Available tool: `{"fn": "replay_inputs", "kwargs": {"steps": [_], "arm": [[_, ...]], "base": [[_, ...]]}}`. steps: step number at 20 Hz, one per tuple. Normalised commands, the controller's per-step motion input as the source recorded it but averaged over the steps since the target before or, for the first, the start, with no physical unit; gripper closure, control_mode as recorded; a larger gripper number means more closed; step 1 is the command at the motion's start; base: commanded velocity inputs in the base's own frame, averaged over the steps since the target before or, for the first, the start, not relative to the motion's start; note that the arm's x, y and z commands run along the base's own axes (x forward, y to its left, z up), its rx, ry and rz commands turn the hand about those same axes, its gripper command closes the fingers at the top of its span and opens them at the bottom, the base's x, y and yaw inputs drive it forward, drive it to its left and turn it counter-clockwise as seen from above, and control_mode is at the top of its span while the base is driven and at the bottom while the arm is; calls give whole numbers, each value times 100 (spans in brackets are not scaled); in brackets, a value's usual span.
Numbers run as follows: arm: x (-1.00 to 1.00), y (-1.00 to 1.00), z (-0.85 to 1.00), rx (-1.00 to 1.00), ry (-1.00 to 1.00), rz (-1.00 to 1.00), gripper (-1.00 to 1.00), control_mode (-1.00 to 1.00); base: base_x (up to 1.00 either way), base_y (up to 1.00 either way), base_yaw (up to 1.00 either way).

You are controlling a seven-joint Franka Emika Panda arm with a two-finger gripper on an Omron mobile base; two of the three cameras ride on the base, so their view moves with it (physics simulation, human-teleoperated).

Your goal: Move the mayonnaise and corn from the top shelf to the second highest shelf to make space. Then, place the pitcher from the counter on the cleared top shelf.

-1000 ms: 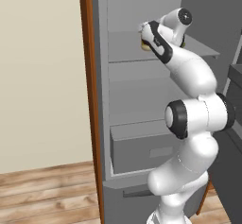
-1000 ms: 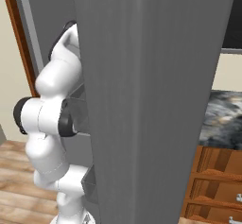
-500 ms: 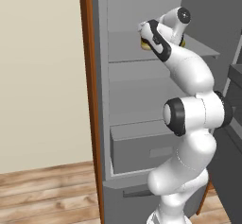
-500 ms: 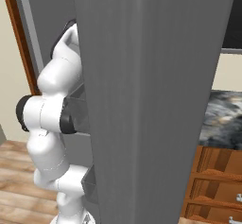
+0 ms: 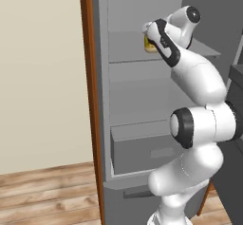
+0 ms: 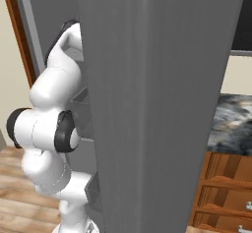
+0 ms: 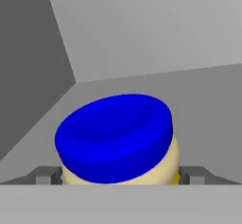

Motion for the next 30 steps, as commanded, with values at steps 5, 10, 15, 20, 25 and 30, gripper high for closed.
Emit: {"fn": "replay_inputs", "kwargs": {"steps": [5, 10, 15, 20, 25, 30], "arm": [[-100, 0, 0, 0, -8, 1, 100, -100], [-100, 5, 0, 0, -15, 0, 100, -100], [-100, 10, 0, 0, -3, 0, 100, -100], [-100, 1, 0, 5, 1, 0, 100, -100], [-100, 0, 0, 9, 7, 0, 100, -100], [-100, 0, -24, 6, 7, 0, 100, -100]], "base": [[0, 0, 0], [0, 0, 0], [0, 0, 0], [0, 0, 0], [0, 0, 0], [0, 0, 0]]}}
